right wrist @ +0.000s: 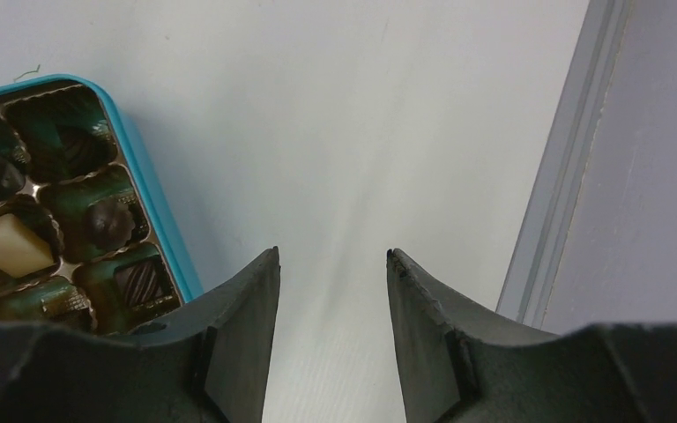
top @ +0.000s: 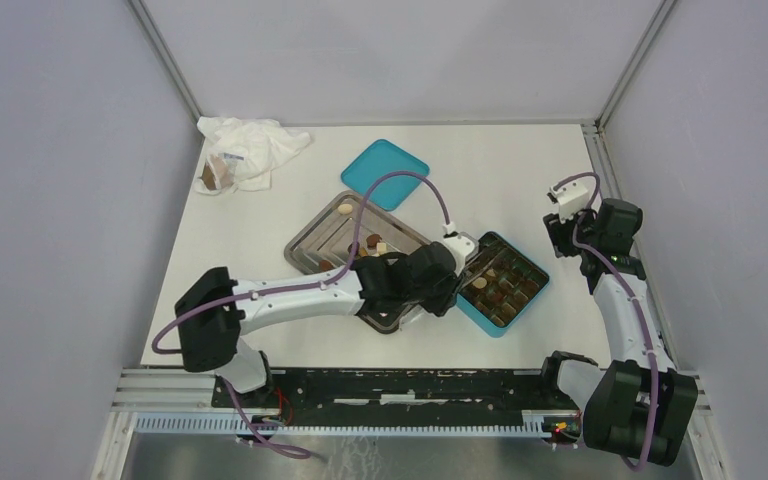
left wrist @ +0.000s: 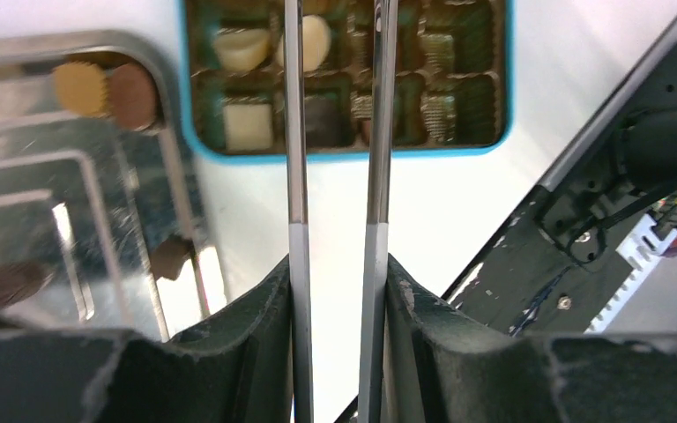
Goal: Pack the chocolate
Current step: Pick up the fake chocolate from the plate.
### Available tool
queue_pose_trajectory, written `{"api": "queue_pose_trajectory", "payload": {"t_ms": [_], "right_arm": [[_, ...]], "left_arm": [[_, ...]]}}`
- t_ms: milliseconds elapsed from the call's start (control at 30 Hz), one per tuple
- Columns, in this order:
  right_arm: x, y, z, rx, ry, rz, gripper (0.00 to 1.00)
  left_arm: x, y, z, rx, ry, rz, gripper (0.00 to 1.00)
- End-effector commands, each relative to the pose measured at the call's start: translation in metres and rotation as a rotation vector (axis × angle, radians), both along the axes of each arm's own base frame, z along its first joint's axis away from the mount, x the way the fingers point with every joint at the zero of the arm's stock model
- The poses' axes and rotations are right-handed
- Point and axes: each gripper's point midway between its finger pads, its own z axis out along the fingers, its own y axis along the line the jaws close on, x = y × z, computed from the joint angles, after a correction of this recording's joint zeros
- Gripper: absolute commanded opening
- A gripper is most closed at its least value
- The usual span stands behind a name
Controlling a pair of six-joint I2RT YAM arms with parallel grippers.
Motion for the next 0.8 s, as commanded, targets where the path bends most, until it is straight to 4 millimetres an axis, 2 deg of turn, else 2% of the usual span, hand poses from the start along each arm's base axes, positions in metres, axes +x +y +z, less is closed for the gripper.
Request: {"api": "queue_pose_trajectory", "payload": {"t_ms": [0, 233, 467, 600, 767], "right_arm": [[-0.001, 0.01, 0.0, 0.011, 0.007, 0.078, 0.54], [-0.004, 0.02, -0.006, 0.029, 0.037, 0.145, 0.54], [-0.005, 0.021, -0.007, 0.03, 0.044, 0.153, 0.54], [-0.005, 0.022, -0.008, 0.033, 0.049, 0.155, 0.54], [-0.005, 0.022, -0.009, 0.034, 0.052, 0.156, 0.55]], "left_arm": [[0.022, 0.039, 0.025, -0.014, -0.059, 0.148, 0.42], [0.04, 0.102, 0.022, 0.073, -0.062, 0.267, 0.42], [0.058, 0.157, 0.007, 0.165, -0.014, 0.396, 0.42], [0.063, 0.177, -0.002, 0.2, 0.025, 0.455, 0.43], [0.063, 0.187, -0.013, 0.241, 0.065, 0.478, 0.43]]}}
